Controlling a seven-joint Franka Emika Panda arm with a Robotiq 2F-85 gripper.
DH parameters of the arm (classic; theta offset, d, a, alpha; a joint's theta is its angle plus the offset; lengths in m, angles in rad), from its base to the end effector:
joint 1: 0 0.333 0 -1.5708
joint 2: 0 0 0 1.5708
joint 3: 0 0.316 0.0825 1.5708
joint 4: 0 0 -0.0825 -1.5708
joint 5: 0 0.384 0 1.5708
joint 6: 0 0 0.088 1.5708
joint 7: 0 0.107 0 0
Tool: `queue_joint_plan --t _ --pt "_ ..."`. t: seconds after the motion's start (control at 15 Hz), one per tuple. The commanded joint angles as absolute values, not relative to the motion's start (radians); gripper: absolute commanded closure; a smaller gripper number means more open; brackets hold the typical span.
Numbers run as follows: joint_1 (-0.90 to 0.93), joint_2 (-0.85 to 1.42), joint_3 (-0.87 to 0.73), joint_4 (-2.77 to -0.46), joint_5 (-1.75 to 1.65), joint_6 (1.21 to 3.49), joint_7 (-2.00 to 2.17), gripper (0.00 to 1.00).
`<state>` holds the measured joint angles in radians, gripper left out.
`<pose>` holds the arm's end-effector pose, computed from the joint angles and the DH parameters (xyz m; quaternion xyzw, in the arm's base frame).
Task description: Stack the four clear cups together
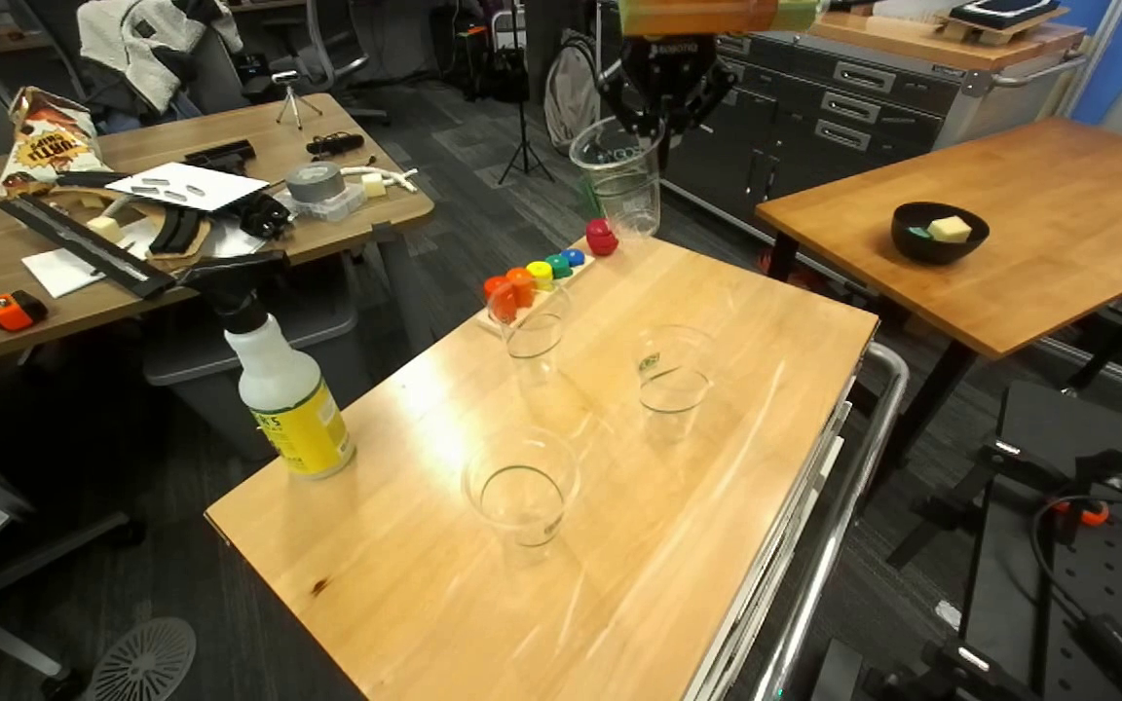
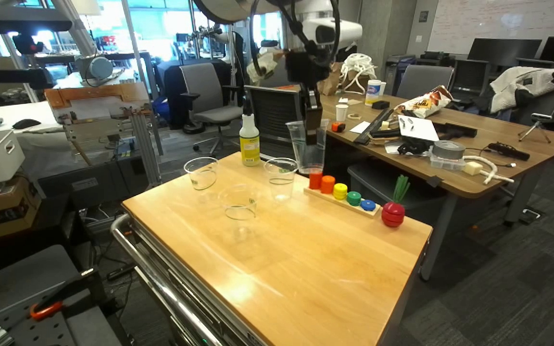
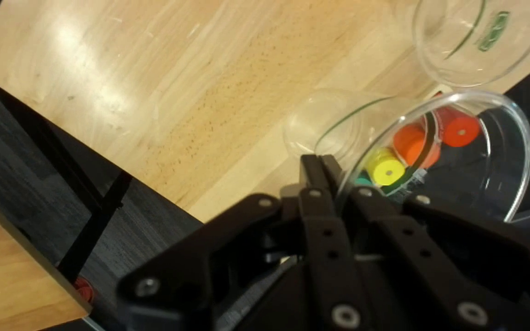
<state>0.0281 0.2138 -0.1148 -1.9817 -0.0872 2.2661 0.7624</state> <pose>0.6005 -0.0520 0.3671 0.9210 -0.3851 0.0491 0.0321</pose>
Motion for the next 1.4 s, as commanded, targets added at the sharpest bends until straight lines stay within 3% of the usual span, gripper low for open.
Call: queue_joint_plan --t 0.0,0.53,1.33 --pt "0.040 0.167 -0.062 -1.944 -0.008 2.219 0.754 0.97" --pt "0.083 0.254 0.024 -1.947 0.065 2.285 0.715 0.98" --pt "0.100 0.334 0.010 -1.952 0.067 2.490 0.687 0.99"
